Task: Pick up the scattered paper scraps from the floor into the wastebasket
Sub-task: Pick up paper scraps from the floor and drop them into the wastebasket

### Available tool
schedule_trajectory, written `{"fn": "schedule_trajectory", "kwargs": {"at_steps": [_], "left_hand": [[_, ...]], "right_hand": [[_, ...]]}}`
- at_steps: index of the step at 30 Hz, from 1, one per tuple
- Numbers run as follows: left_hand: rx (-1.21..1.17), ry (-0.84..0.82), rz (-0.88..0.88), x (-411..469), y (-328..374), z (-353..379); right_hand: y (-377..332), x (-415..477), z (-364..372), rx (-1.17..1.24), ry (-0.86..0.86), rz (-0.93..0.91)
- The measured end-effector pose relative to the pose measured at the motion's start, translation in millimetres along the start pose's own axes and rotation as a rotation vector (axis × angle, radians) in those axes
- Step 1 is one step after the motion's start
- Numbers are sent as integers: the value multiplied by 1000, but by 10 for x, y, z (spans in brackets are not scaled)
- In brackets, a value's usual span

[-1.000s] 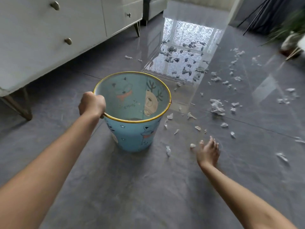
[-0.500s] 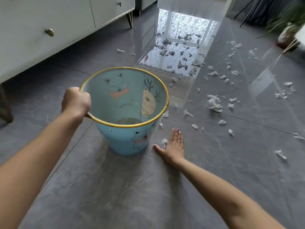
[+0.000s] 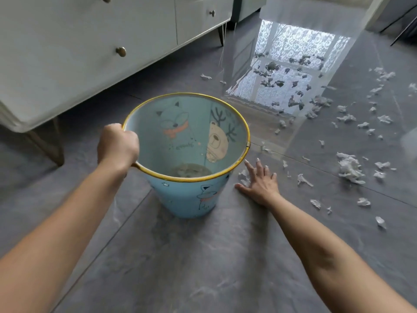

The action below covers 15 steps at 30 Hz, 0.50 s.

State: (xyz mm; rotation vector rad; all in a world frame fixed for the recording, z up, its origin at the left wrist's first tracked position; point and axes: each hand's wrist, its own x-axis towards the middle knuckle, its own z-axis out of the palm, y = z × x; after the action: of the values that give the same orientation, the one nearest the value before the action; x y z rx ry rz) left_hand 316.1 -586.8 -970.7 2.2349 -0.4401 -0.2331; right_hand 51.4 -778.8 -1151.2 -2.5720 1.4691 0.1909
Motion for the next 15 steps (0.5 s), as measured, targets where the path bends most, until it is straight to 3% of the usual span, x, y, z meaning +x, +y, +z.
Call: {"fn": "schedule_trajectory", "kwargs": {"at_steps": [3,6,11,13,15], "left_hand": [[23,1,13,42,-25,12],[32,-6,16,50,-27,8],[29,-22,13,-29,21,-2],[41,-15,7,-83,53,-23],[60,-16,5,-120,84,-35]], "right_hand": [[-55,28,8,-105,167,-157],[-118,-50,12,-129,218,-220],[-164,-186,42,-340,92,-242],[-134,-192,-34,-163,48,-233],[-83,-211,-160,152,95,-88]]}}
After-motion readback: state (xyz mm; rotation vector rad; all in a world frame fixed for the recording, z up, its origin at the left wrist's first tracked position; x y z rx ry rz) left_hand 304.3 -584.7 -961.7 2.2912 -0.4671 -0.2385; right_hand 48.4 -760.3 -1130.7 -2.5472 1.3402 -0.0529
